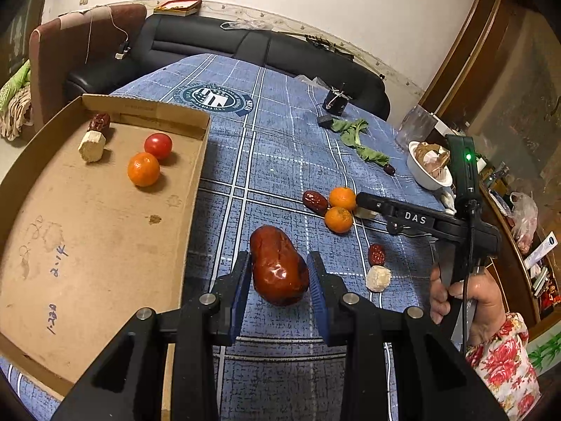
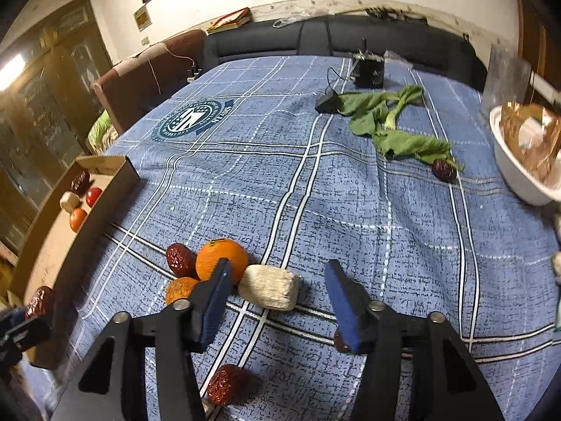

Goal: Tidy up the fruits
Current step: 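Carry the large date with left tool while right tool carries white chunk toward the box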

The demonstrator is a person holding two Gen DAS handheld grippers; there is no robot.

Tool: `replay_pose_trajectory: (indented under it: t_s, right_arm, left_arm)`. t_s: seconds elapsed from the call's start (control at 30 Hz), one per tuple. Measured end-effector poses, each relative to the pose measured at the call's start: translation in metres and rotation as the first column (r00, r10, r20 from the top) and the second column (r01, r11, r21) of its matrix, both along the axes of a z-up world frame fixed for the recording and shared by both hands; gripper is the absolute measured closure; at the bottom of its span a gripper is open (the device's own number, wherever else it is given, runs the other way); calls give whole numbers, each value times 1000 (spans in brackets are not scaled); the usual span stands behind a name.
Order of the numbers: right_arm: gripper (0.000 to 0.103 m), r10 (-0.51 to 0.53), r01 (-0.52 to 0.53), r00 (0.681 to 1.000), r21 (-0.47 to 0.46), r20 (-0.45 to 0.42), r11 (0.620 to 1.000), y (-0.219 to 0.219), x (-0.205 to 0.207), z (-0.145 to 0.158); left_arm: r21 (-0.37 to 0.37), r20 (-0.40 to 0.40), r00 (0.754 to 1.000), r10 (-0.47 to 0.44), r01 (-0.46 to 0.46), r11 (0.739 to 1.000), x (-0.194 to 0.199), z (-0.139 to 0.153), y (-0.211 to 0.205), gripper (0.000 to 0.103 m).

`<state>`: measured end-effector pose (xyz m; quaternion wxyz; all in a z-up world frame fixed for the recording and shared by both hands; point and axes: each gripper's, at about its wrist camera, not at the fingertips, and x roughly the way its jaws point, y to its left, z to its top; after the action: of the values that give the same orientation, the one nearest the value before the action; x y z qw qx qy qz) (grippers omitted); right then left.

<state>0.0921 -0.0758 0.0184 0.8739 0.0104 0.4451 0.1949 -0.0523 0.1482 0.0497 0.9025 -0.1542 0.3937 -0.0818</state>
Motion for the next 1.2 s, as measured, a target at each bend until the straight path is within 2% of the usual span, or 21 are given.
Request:
replay_pose_trajectory:
  t_s: [0.1, 0.27, 0.37, 0.43, 0.5, 0.53, 0.6, 0.8, 0.97, 1.2]
  right_arm:
    - [42, 42, -42, 999, -12, 9, 999, -1, -8, 0]
    - [43, 143, -108, 982, -251, 124, 962, 26, -28, 0]
    - [43, 168, -120, 974, -285, 151, 951, 36, -27, -1]
    - [45, 163, -121, 977, -272, 137, 955, 37, -24, -2]
    - [54, 173, -138, 978, -263, 117, 955, 37, -24, -4]
    - [55, 175, -139, 978, -268, 116, 953, 37, -25, -5]
    - [68, 174, -137, 979, -283, 108, 949, 36, -28, -6]
    - [68, 107, -74, 988, -263, 113, 962, 26, -34, -3]
    - [68, 52, -27, 990, -193, 128, 981, 15, -45, 11]
    - [67, 82, -66, 986, -109, 148, 992, 32, -67, 47]
  left_arm:
    - [-5, 6, 1000, 4, -4, 1000, -1, 1, 5, 72]
    - [-15, -8, 1000, 2, -3, 1000, 2, -4, 5, 72]
    - [-12, -16, 1000, -3, 2, 1000, 2, -5, 3, 72]
    - [-9, -15, 1000, -1, 1, 1000, 2, -5, 4, 72]
    - [-11, -14, 1000, 4, -4, 1000, 1, -5, 6, 72]
    - [-13, -15, 1000, 7, -7, 1000, 1, -5, 7, 72]
    - [-20, -20, 1000, 10, -11, 1000, 2, -6, 8, 72]
    - [-26, -15, 1000, 3, -4, 1000, -3, -5, 9, 72]
    - [-22, 2, 1000, 20, -19, 1000, -9, -1, 21, 72]
    - [11, 15, 997, 77, -77, 997, -15, 5, 62, 72]
